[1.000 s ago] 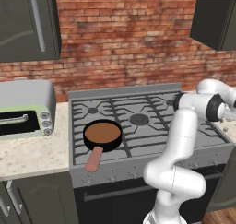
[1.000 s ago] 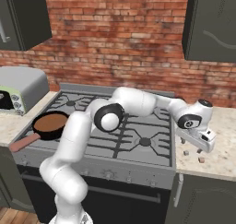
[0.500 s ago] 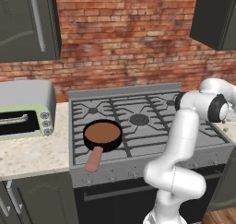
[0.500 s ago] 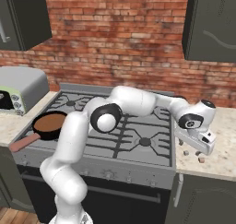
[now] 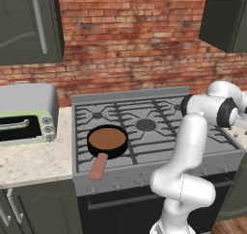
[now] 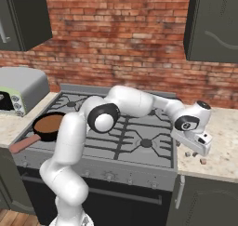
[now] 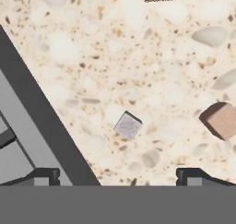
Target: Pick up the sugar cube(s) and place them in the saucepan with hot chocolate.
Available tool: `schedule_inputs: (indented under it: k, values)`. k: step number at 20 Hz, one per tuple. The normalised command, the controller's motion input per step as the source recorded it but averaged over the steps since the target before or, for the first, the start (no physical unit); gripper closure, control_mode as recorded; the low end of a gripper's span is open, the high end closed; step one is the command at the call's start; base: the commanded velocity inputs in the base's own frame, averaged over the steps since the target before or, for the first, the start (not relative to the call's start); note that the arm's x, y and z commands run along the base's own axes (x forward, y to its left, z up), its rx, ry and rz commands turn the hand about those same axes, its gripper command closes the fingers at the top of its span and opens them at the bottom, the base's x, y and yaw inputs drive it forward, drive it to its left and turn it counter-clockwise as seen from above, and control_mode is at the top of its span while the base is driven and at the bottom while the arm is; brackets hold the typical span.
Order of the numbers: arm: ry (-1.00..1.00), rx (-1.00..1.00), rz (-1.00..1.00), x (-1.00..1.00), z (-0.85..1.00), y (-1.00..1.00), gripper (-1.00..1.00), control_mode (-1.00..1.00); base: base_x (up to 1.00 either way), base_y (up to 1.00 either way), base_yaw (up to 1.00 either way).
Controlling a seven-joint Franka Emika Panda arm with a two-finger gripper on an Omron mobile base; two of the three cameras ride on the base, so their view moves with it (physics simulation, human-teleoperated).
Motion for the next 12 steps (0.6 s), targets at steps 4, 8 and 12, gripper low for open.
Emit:
schedule_inputs:
  k: [4, 8, 12]
  values:
    - [0.0, 0.0, 0.0, 0.08, -0.01, -0.17, -1.0, -1.0, 0.0, 0.0, 0.0]
    - [0.0, 0.0, 0.04, 0.08, 0.0, -0.18, -1.0, -1.0, 0.0, 0.0, 0.0]
    - [0.0, 0.0, 0.03, 0.16, 0.0, -0.11, -1.0, -1.0, 0.0, 0.0, 0.0]
